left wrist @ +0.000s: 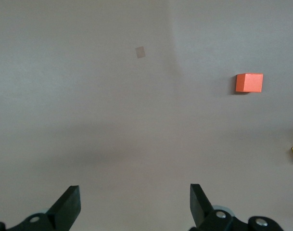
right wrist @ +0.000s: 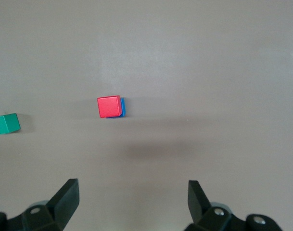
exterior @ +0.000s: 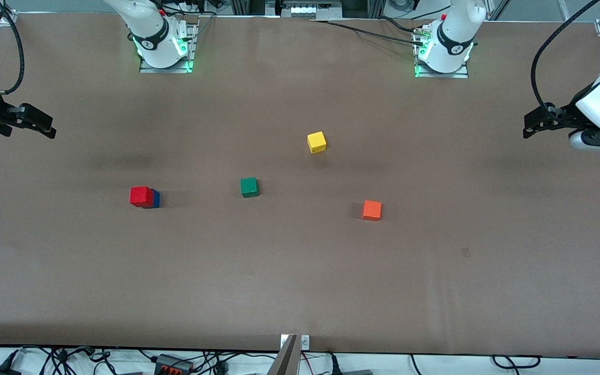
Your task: Pass red block to right arm, stack on blue
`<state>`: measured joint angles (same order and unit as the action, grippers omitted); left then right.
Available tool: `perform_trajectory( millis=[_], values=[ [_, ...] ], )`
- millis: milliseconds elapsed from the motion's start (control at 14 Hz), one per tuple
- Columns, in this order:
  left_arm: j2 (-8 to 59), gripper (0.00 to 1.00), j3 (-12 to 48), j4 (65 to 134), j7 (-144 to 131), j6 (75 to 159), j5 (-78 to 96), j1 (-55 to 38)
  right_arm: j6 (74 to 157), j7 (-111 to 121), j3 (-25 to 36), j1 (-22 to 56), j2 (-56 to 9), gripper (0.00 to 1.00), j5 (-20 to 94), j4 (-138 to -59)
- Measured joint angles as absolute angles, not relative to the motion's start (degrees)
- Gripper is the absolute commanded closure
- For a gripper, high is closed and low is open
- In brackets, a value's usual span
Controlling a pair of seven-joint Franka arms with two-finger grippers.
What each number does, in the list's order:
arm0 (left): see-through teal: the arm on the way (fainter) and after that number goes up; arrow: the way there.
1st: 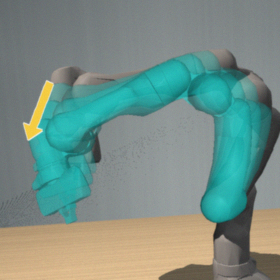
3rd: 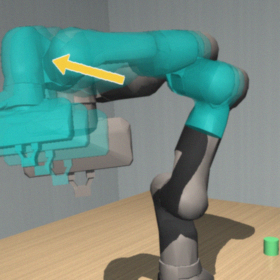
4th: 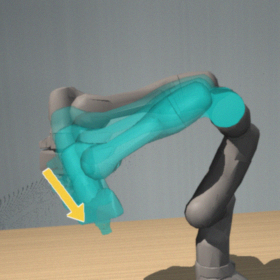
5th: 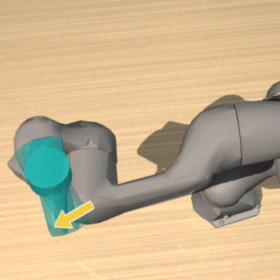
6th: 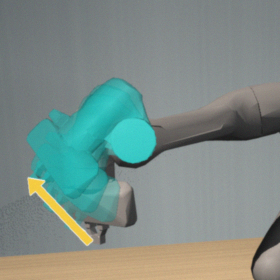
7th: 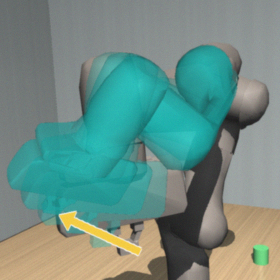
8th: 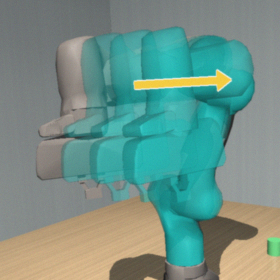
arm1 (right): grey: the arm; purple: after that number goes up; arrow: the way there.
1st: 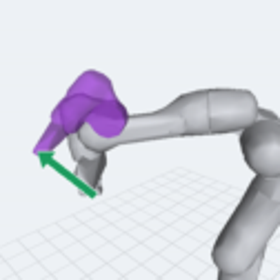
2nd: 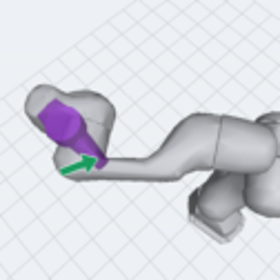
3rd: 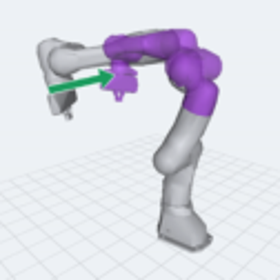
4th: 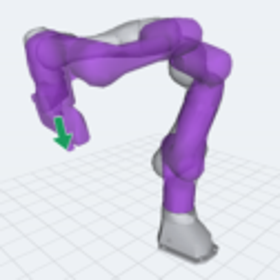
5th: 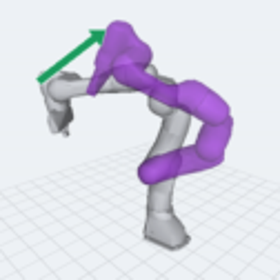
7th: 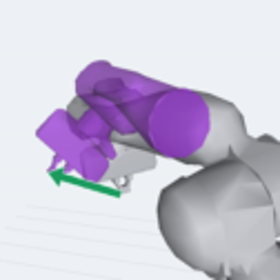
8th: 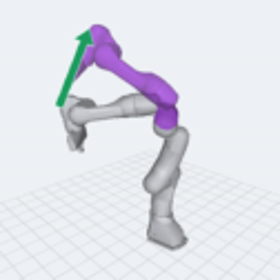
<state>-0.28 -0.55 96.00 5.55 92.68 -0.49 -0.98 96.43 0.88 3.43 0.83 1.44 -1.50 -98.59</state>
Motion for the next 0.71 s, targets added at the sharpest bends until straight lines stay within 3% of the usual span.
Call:
perform_trajectory(
  millis=[429, 714],
  values=[
    [-0.3, 0.00, -0.5, 96.0, 5.6, 92.7, -0.5, -1.0, 96.6, 0.9, 3.3, 0.8, 1.6, 0.00, -1.5, -99.2],
    [-0.3, 0.00, -0.5, 96.0, 5.6, 92.7, -0.5, -1.0, 100.1, 0.9, 3.3, 0.8, 4.2, 0.00, -1.5, -104.3]
  ],
)
